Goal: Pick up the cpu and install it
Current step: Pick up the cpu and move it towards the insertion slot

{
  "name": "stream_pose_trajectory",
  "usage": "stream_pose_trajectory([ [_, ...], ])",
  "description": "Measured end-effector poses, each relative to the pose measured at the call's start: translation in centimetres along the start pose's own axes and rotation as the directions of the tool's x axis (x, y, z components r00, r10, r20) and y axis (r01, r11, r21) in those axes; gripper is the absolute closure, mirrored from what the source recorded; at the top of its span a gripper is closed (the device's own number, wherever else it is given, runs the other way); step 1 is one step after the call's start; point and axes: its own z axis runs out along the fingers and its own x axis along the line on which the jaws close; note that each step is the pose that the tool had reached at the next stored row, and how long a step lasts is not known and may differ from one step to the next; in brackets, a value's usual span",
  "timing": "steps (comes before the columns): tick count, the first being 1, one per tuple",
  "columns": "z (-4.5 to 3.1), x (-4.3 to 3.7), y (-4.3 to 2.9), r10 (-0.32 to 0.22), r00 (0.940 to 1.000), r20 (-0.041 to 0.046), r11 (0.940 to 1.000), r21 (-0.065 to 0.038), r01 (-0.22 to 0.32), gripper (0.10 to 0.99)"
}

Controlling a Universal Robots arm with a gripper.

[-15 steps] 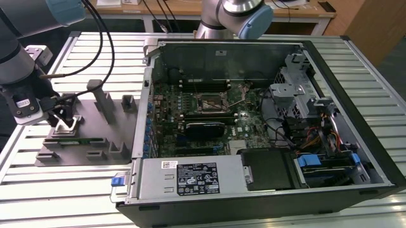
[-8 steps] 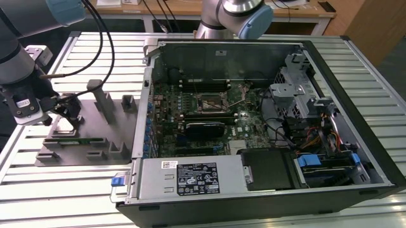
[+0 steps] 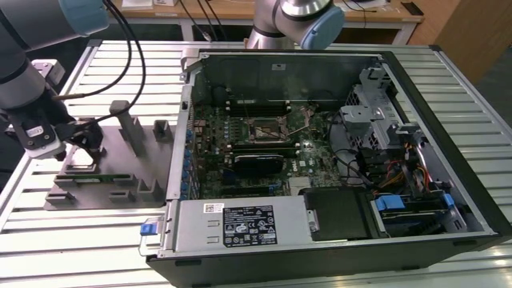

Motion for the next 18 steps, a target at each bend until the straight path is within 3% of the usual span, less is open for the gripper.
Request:
stream_pose_trajectory([
  [6,0.41,0.01,0.09,-0.019,0.9998,-0.0009,0.9998,-0.001,0.019,0.380],
  [18,1.40,0.04,0.29,0.034,0.9994,-0.0009,0.9994,0.001,-0.034,0.380],
])
